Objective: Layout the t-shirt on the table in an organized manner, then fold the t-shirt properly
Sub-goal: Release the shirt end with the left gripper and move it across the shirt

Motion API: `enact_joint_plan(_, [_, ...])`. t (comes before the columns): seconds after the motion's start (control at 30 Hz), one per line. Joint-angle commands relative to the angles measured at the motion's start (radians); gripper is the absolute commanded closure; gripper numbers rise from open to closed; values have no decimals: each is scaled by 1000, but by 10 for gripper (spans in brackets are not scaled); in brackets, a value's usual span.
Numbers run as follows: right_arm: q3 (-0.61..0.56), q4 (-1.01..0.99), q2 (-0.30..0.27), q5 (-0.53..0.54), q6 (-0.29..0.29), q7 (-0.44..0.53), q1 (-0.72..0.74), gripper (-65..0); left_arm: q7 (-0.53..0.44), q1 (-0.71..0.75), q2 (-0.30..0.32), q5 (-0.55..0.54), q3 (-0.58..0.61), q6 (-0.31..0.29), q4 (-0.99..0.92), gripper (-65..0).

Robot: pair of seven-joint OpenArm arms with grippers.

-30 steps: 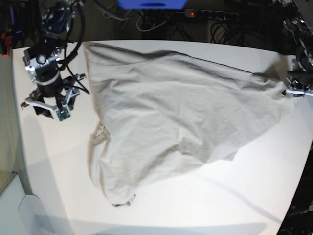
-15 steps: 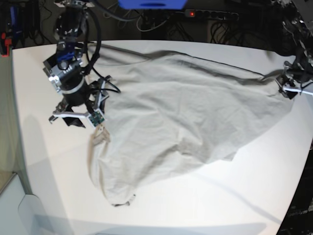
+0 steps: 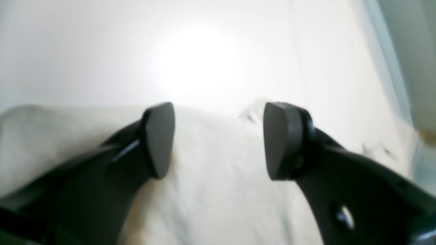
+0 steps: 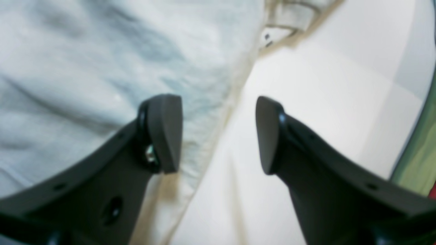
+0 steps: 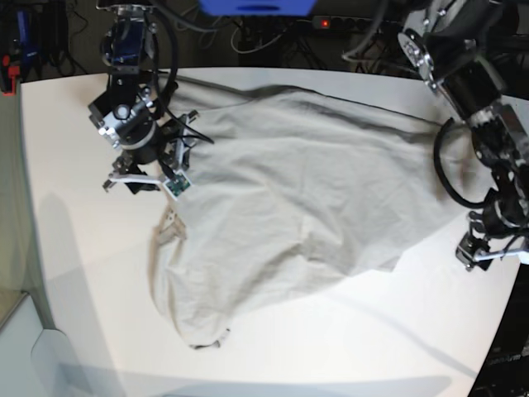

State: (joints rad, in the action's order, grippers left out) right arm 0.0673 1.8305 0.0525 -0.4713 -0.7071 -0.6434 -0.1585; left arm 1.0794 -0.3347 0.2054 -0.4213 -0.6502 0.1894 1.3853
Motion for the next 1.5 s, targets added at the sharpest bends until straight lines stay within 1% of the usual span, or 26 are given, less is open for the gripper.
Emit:
enact_joint_plan(0.0, [1,18,2,7,9,20,10,-345,-48,-42,15,-20,45,5,-51,-399])
enact_joint_plan(0.07, [-1,18,2,7,9,20,10,-345,-164,-50,19,-20,140,5,-136,-398])
enact_joint_plan(0.13, [-2,18,-1,7,9,20,10,-345,-259,-51,19,-20,215,6,-177,-398])
enact_joint_plan(0.23, [-1,18,-1,7,9,20,10,-345,-350,-54,19,-20,327,11,-223,-398])
enact_joint_plan(0.3, [-1,18,-1,7,9,20,10,-345,-373,-77,16,-20,389,11,-252,-398])
enact_joint_plan(0.37, [-1,18,-1,7,9,20,10,-345,-382,-100,13,-20,415,11,-295,-398])
enact_joint_plan(0.67, [-2,16,-3,7,9,17,10,-345,-443,-198,9,-20,427,6,-484,-398])
enact_joint_plan(0.73, [-2,16,-3,7,9,17,10,-345,-463,-202,7,-20,468,6,-502,-398])
enact_joint_plan(0.87, [-2,16,-1,7,9,17,12,-345,-539,-202,7,-26,573,6,-508,-398])
enact_joint_plan(0.93, [-2,16,0,7,9,17,12,-345,-554,-202,7,-26,602,6,-510,-398])
enact_joint_plan(1.17, [-2,16,0,7,9,17,15,-345,-560,-229,-27,-21,614,6,-620,-398])
enact_joint_plan(1.27, [-2,4,-1,7,9,18,15,-345,-621,-229,-36,-21,617,6,-657,-398])
enact_joint_plan(1.33, [-2,-15,-3,6,9,18,20,-345,-644,-229,-47,-20,619,6,-671,-397])
enact_joint_plan(1.37, [-2,-24,-3,6,9,18,20,-345,-644,-229,-47,-20,619,6,-677,-386])
enact_joint_plan(1.4, [-2,-35,-3,6,9,18,20,-345,-644,-229,-47,-20,619,6,-677,-350])
enact_joint_plan(1.43, [-2,-42,-3,6,9,18,21,-345,-646,-229,-47,-20,619,6,-676,-293])
enact_joint_plan(1.47, [-2,-48,-3,6,9,20,21,-345,-647,-229,-45,-21,616,6,-673,-213])
